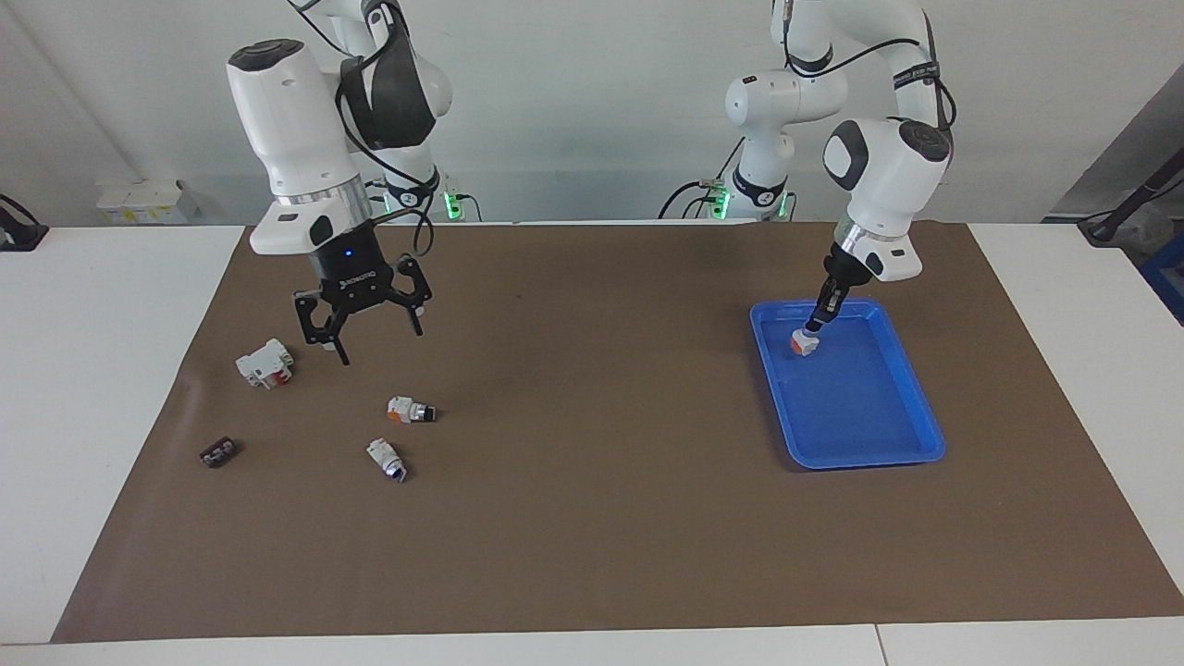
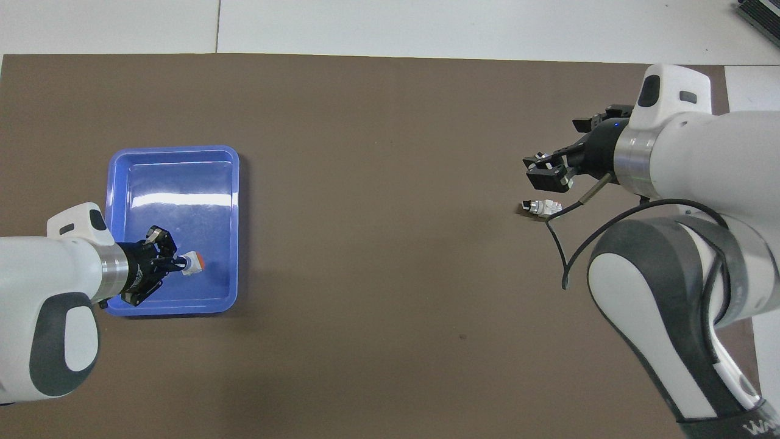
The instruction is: Turn and place switch with both arms
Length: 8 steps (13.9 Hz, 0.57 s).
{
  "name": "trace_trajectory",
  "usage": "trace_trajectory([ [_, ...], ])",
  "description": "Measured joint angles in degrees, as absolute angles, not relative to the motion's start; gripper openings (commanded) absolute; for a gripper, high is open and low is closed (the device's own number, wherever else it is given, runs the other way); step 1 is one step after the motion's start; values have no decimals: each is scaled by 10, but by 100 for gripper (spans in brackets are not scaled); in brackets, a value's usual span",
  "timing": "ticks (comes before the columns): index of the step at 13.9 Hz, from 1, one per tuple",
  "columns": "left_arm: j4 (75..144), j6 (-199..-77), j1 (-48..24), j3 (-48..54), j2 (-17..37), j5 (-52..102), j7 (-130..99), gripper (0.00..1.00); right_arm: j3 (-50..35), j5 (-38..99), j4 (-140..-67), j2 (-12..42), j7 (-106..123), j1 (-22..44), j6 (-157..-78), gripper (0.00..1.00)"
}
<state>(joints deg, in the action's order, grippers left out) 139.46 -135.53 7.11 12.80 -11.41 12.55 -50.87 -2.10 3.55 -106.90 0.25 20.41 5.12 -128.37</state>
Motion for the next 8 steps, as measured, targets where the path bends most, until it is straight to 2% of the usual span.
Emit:
trace_trajectory([
  [3,1390,-1354,70,130,-115,125,-455,35,14,11,-1056,-10,155,42,-1243,100],
  [4,1384,-1349,70,130,-117,125,-426,39,30,10,-1044,-15,146,41,-1220,100],
  [7,1335,-1299,70,128,-126,125,-302,65,53,0,-983,-20,120,41,-1118,100],
  [8,1317,-1286,71,127,-129,125,-251,69,54,-8,-965,-21,103,41,-1086,100],
])
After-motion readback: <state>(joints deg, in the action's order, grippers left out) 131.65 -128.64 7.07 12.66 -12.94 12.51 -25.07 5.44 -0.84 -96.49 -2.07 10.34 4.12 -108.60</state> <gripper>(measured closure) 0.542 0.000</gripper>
